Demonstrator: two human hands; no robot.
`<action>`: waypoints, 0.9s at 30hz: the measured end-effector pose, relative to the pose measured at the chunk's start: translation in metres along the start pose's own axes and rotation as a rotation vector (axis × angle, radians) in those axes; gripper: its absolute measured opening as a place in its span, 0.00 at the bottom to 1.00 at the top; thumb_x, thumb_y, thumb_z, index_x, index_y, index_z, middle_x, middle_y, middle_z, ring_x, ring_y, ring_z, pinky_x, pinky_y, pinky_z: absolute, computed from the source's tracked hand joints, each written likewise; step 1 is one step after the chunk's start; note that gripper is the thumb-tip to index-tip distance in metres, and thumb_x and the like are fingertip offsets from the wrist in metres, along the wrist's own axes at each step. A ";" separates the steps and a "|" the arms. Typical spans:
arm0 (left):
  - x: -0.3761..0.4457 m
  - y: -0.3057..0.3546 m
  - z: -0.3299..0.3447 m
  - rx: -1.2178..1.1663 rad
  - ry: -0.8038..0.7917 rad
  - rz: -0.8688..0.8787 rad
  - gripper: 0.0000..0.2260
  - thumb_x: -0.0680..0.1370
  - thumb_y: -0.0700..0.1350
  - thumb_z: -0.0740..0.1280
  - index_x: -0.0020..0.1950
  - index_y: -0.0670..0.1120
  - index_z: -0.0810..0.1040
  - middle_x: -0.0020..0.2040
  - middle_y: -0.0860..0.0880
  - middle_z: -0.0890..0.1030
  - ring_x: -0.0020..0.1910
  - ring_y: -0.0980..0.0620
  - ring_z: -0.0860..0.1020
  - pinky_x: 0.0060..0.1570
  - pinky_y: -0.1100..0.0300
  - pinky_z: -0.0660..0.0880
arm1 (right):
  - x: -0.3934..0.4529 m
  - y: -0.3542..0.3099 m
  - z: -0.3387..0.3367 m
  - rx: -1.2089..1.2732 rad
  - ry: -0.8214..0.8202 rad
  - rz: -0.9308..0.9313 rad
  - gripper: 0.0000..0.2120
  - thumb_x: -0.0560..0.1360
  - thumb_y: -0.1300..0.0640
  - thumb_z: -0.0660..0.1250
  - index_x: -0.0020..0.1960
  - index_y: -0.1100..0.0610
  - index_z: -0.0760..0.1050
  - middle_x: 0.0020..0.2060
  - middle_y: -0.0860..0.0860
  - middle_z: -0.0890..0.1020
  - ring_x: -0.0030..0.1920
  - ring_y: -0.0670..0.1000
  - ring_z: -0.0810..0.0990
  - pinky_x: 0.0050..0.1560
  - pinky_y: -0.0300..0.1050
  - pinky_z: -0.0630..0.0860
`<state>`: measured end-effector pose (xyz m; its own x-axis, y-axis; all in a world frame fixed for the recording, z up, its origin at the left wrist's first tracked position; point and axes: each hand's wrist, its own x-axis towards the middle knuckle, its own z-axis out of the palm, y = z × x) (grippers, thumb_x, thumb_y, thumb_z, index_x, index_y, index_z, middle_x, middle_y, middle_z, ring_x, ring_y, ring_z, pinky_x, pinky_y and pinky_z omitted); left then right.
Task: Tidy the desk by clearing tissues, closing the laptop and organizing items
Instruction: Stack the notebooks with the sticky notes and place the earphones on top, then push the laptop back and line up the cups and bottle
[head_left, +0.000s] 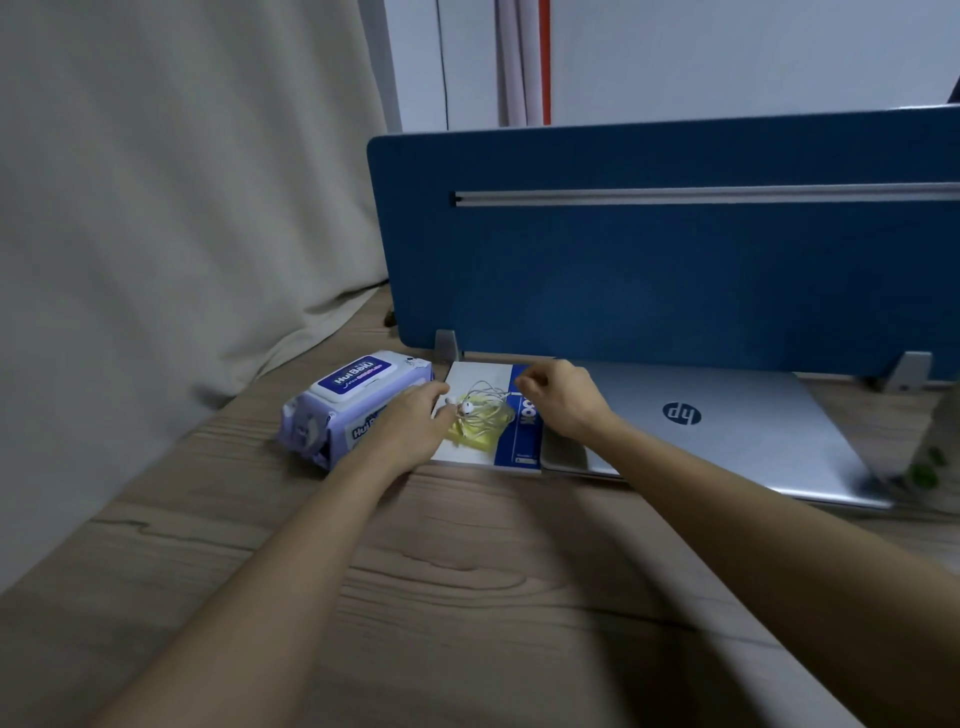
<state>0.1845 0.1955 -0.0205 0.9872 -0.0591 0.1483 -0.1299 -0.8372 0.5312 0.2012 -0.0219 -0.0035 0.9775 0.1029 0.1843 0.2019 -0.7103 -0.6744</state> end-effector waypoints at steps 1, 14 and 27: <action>-0.004 0.000 -0.002 -0.002 0.001 0.003 0.19 0.82 0.53 0.59 0.71 0.49 0.71 0.70 0.46 0.74 0.66 0.46 0.73 0.61 0.53 0.70 | -0.004 0.001 -0.003 0.000 0.012 0.006 0.15 0.79 0.54 0.59 0.41 0.63 0.75 0.32 0.57 0.79 0.35 0.62 0.72 0.30 0.45 0.65; -0.074 0.046 -0.007 0.018 0.000 0.105 0.17 0.80 0.44 0.62 0.69 0.51 0.74 0.72 0.46 0.72 0.68 0.47 0.71 0.63 0.56 0.67 | -0.090 0.033 -0.067 -0.049 0.127 0.092 0.10 0.75 0.57 0.61 0.46 0.53 0.81 0.43 0.51 0.84 0.39 0.52 0.79 0.38 0.40 0.70; -0.136 0.176 0.053 -0.055 -0.093 0.353 0.16 0.78 0.45 0.65 0.66 0.49 0.76 0.66 0.49 0.77 0.66 0.50 0.74 0.62 0.59 0.67 | -0.240 0.111 -0.168 -0.046 0.313 0.251 0.06 0.75 0.56 0.67 0.50 0.56 0.80 0.44 0.52 0.84 0.46 0.51 0.81 0.47 0.45 0.76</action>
<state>0.0320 0.0278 0.0086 0.8845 -0.3908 0.2550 -0.4665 -0.7263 0.5049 -0.0209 -0.2426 -0.0028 0.9287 -0.2894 0.2317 -0.0502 -0.7174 -0.6948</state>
